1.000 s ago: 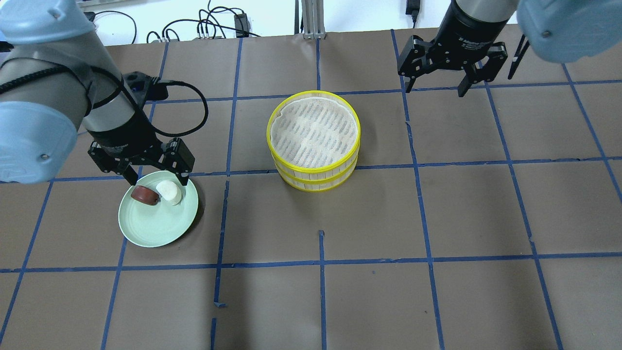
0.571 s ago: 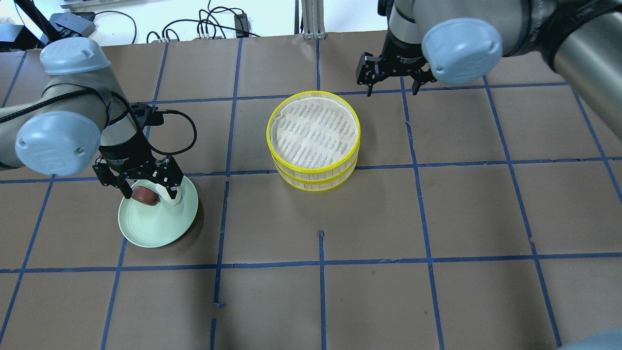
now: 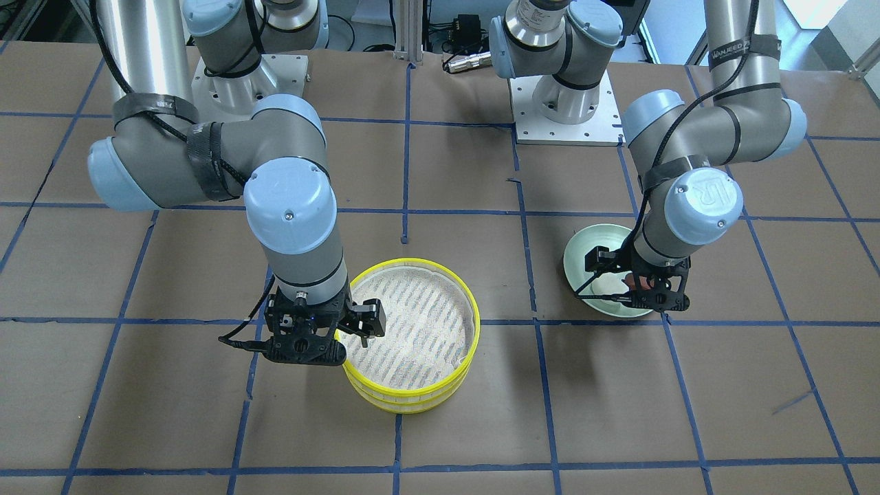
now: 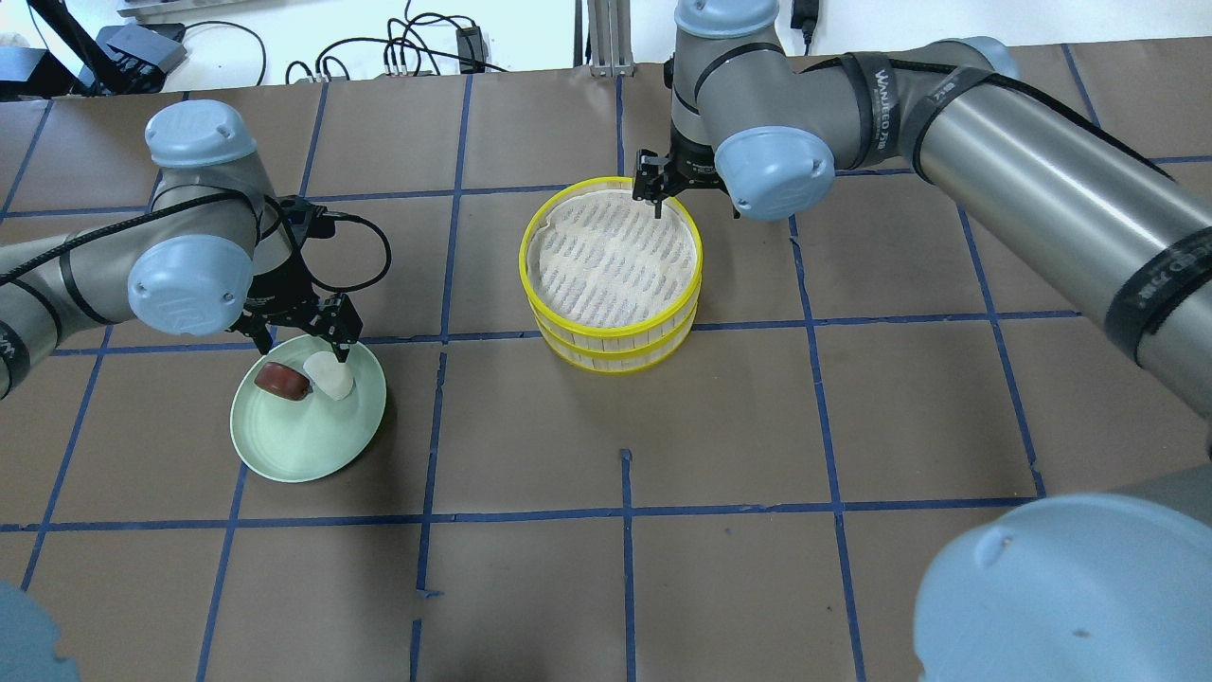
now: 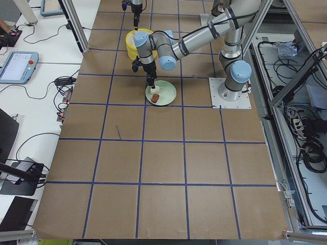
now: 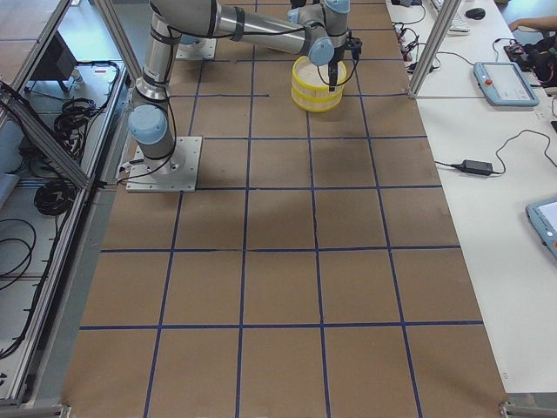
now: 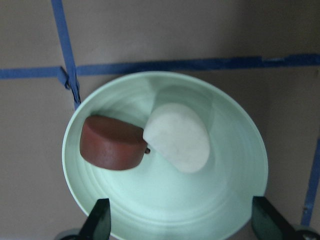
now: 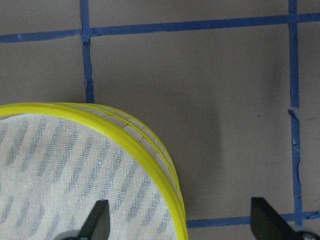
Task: Place buns in different layers of steamer
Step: 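Grasp the white bun with the left gripper while the right grips the steamer rim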
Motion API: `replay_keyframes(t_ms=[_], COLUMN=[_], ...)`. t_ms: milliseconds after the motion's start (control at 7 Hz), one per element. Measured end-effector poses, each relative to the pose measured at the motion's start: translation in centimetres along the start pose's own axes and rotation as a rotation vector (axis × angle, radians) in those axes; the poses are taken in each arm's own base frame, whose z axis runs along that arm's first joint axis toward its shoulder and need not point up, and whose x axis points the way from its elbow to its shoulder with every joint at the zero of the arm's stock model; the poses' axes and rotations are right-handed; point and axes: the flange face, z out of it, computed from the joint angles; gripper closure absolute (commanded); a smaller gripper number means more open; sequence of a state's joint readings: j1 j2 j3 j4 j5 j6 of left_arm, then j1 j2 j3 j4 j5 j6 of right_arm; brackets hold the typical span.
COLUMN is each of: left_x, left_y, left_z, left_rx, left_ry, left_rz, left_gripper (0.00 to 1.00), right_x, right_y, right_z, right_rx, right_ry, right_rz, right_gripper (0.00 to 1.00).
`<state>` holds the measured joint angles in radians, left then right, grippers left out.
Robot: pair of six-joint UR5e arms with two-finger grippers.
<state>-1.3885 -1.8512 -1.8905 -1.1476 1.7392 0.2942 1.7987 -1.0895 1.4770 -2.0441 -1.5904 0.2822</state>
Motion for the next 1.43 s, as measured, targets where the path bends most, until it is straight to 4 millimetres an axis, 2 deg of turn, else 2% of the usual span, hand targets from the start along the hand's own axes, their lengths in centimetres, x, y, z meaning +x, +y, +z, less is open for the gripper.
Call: replay_keyframes(t_ms=[143,286,429,571,857,1143,1286,1429], left_x=[0.0,0.1,0.2,0.3,0.5,0.8,0.9,0.9], left_y=[-0.2,-0.3,-0.4,-0.5,-0.7,-0.5,-0.5,-0.5], left_z=[0.7,1.0,1.6,2.3,3.6,4.9,5.2,5.3], left_rx=[0.000,-0.002,-0.011,-0.027,-0.053,-0.079,-0.084,-0.086], left_ry=[0.002,0.006,0.010,0.013,0.023,0.035,0.037,0.037], left_rz=[0.032,0.045,0.054,0.061,0.065,0.065,0.065,0.066], left_gripper=[0.00,0.00,0.00,0.00,0.00,0.02,0.28,0.70], right_x=[-0.1,0.0,0.1,0.2,0.2,0.4,0.7,1.5], right_y=[0.2,0.5,0.9,1.2,1.5,1.9,2.3,2.8], right_z=[1.0,1.9,2.5,2.5,2.3,1.3,0.0,-2.0], right_rx=[-0.012,-0.029,-0.043,-0.050,-0.056,-0.057,-0.061,-0.066], right_ry=[0.007,0.014,0.019,0.021,0.023,0.022,0.023,0.025], right_rz=[-0.002,-0.005,-0.007,-0.008,-0.008,-0.009,-0.011,-0.023], right_gripper=[0.29,0.60,0.80,0.90,0.95,0.95,0.96,0.96])
